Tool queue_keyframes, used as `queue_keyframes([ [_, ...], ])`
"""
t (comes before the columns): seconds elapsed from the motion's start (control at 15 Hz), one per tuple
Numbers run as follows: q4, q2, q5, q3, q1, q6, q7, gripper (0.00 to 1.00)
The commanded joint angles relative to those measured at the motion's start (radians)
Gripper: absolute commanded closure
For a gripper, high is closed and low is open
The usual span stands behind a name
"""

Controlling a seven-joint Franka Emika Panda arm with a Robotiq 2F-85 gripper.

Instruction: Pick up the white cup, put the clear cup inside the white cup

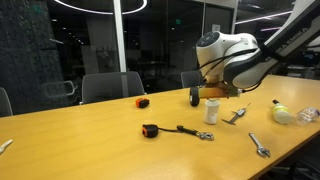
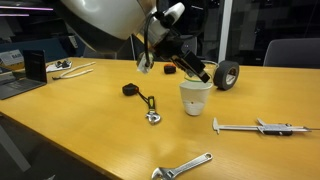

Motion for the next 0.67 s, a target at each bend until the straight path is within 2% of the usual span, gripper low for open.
queue_keyframes([
  [0.0,-0.023,-0.063,0.066,-0.011,0.015,0.0,-0.086,0.0],
  [0.47,-0.027,-0.145,0.194,0.005,0.035,-0.01,-0.248,0.0],
  [0.6,-0.028,-0.193,0.256,0.001,0.046,-0.008,-0.333,0.0],
])
